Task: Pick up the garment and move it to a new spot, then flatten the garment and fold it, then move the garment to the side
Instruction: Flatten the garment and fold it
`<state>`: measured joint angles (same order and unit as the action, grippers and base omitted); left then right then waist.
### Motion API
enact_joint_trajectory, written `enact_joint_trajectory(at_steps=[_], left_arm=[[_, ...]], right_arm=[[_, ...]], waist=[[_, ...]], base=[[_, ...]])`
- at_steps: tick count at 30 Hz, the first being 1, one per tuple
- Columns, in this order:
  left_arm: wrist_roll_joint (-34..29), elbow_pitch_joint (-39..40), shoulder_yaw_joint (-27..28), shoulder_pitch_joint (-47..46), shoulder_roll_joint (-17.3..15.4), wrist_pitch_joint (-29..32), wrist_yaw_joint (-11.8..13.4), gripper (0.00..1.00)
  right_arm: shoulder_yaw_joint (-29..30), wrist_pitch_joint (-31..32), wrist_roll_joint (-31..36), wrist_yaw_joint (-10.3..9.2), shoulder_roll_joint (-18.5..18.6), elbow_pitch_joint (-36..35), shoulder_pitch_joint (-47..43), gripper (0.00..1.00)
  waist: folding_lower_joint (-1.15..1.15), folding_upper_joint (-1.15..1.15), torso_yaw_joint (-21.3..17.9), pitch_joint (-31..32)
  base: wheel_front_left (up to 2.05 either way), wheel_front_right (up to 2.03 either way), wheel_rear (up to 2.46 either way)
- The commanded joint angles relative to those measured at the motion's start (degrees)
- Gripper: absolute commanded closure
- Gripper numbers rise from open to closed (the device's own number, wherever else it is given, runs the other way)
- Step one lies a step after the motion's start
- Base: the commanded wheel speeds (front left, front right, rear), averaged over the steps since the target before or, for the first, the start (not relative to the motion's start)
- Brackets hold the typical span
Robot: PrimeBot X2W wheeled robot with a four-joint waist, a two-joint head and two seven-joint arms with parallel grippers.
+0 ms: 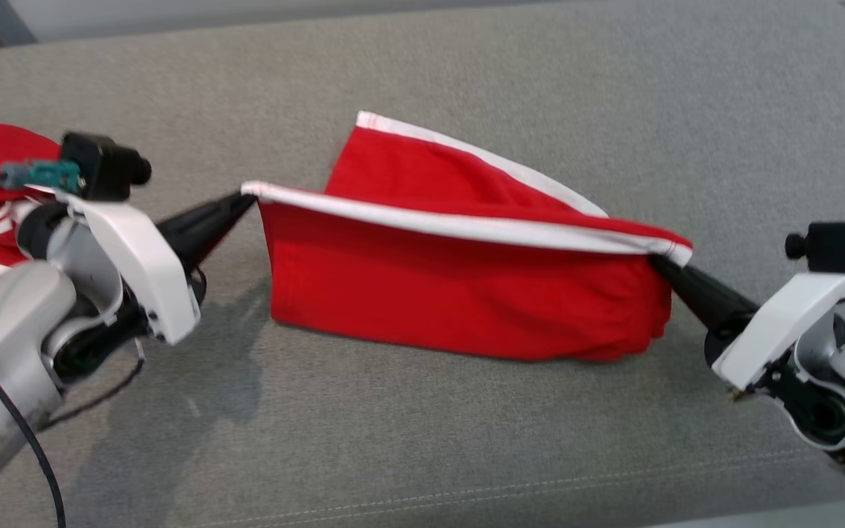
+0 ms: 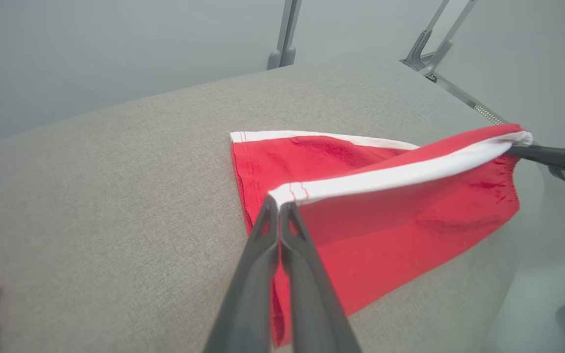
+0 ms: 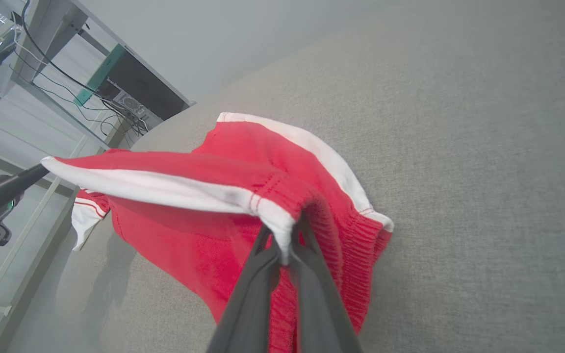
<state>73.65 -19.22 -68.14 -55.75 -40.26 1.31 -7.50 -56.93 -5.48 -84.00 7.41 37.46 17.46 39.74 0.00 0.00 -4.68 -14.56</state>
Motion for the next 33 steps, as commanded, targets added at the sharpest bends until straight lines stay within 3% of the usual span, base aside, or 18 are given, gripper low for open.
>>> enact_joint_trajectory(at_steps=[1,6,15,33], left_arm=[[-0.36,-0.27,2.42,-3.51,-1.78,-0.34,0.01,1.00],[-2.54,-4.21,0.72,-9.38,0.23,-2.01,0.01,1.00],[-5.34,-12.09,-1.98,-17.76,2.00,-5.59,0.01,1.00],[-7.24,-18.77,-4.93,-23.60,2.35,-3.08,0.01,1.00]], right_arm=[[0.70,-0.02,-0.69,0.08,1.52,-0.83,0.19,1.00],[1.10,0.12,-1.68,0.08,0.72,-0.77,3.03,1.00],[-0.55,0.04,-1.69,0.08,-3.98,0.29,7.12,1.00],[-3.76,-6.94,-0.11,0.08,-10.42,3.06,13.64,1.00]], waist=[[0.00,0.00,-2.08,-2.82],[0.00,0.00,-3.71,-6.52],[0.00,0.00,-7.30,-11.94],[0.00,0.00,-12.91,-17.30]], base=[[0.00,0.00,0.00],[0.00,0.00,0.00],[0.00,0.00,0.00],[0.00,0.00,0.00]])
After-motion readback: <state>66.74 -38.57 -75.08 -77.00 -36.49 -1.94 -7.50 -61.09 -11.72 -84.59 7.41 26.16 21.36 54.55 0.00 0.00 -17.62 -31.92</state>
